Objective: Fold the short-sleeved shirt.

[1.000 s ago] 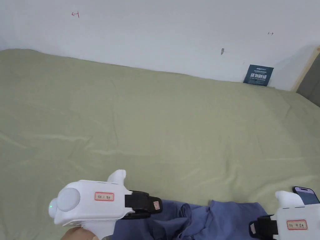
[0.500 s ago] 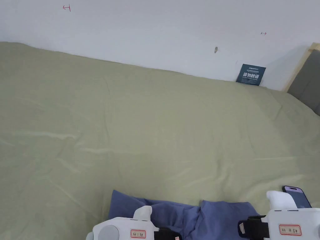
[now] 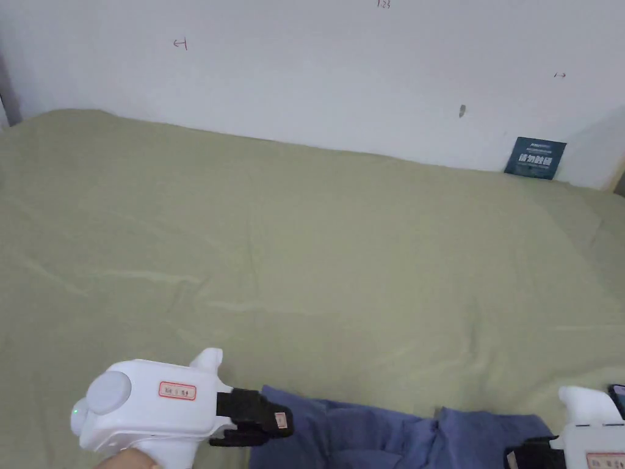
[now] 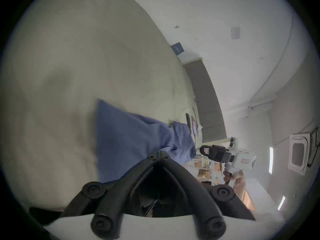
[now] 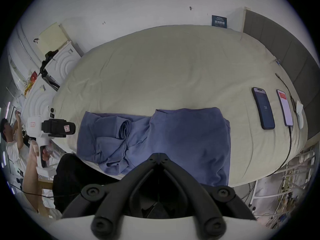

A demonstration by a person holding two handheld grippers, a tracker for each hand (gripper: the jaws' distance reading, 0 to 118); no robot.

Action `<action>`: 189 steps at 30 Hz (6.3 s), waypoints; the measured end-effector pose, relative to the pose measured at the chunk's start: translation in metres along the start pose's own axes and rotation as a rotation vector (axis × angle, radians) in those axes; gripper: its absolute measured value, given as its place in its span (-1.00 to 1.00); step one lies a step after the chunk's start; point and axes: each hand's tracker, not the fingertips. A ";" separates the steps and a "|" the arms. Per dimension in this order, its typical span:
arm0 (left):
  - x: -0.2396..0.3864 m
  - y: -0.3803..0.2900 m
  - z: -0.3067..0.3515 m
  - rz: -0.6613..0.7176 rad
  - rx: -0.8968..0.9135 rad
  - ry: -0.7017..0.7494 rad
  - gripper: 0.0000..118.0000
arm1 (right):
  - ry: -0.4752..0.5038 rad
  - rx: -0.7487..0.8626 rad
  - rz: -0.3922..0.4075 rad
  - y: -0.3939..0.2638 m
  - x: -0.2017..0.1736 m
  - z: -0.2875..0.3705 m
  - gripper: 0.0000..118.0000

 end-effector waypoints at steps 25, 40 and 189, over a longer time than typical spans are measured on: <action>-0.048 -0.007 -0.057 0.225 -0.091 -0.099 -0.82 | 0.021 -0.051 -0.003 -0.004 0.001 -0.017 -1.00; -0.023 0.019 0.183 0.153 0.285 0.253 -0.82 | 0.054 -0.056 0.022 0.018 -0.031 -0.039 -1.00; -0.168 0.140 0.498 -0.182 0.276 1.093 -0.96 | 0.329 -0.115 0.182 0.064 -0.564 -0.191 -1.00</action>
